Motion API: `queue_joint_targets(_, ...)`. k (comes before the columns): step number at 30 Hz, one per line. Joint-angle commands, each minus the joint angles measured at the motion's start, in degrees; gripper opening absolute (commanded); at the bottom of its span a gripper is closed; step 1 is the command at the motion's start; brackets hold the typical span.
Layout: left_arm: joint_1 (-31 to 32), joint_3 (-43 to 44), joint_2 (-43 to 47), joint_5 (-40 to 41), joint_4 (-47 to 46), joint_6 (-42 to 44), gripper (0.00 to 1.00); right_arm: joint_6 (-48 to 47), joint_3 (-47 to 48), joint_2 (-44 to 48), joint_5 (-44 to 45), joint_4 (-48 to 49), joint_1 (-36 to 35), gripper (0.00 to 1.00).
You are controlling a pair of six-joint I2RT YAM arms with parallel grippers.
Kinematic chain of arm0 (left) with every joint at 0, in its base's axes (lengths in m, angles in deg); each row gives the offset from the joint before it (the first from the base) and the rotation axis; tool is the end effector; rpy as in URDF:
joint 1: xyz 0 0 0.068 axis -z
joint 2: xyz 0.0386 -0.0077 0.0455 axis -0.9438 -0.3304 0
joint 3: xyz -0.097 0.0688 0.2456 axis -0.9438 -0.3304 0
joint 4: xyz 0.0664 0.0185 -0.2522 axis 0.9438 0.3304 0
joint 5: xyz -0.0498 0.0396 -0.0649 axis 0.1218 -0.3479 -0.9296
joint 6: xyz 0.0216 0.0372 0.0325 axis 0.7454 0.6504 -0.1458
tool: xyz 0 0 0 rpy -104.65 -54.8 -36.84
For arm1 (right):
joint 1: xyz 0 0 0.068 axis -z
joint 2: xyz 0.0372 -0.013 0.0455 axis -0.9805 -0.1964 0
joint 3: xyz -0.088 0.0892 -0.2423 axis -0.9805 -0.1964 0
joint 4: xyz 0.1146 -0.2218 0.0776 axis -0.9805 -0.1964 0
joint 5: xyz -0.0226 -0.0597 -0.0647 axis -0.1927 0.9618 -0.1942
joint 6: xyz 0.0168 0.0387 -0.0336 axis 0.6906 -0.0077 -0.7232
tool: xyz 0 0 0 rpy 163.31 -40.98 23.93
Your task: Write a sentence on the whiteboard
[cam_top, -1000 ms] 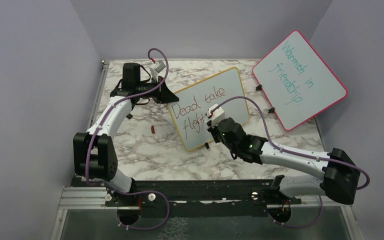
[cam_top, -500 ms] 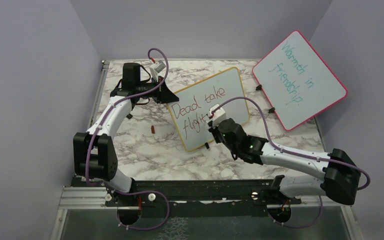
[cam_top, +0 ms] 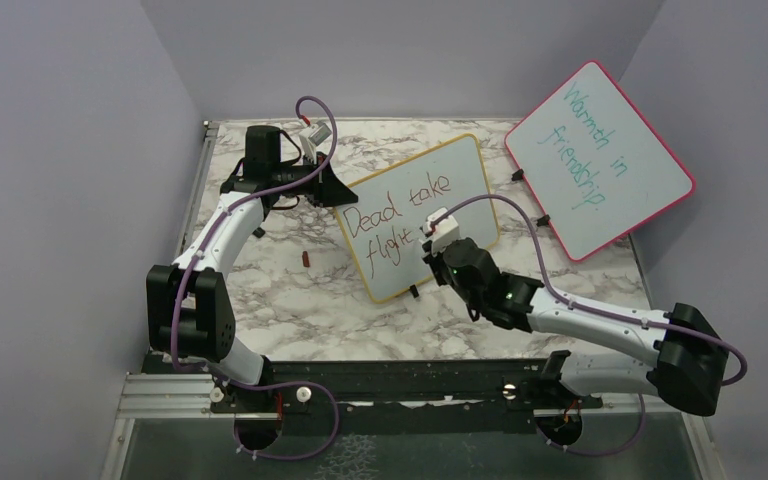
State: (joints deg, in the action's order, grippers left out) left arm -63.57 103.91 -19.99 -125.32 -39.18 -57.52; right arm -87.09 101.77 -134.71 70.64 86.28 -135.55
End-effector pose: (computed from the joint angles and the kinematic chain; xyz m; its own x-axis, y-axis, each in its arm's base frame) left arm 0.3332 -0.0724 0.3017 -0.6142 0.0476 -0.7877 0.7232 0.4335 -0.5377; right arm 0.1562 0.2089 0.2477 -0.2433 -0.3461 -0.9061 -0.5019 0.8443 -0.1877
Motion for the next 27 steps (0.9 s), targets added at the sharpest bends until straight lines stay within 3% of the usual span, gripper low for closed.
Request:
queue_joint_targets(1,-1.1,-1.2,-2.9,13.4,3.1,5.0,0.00,-0.4,-0.2,2.6,1.3,0.2,0.3,0.00)
queue_joint_targets(19,-1.0,-1.1,-3.1,13.2,3.1,4.9,0.00,-2.9,-1.1,6.5,6.8,1.9,0.7,0.01)
queue_joint_targets(27,-1.1,-1.1,-3.0,13.1,3.1,4.9,0.00,-3.3,-1.4,6.6,1.5,4.1,5.7,0.00)
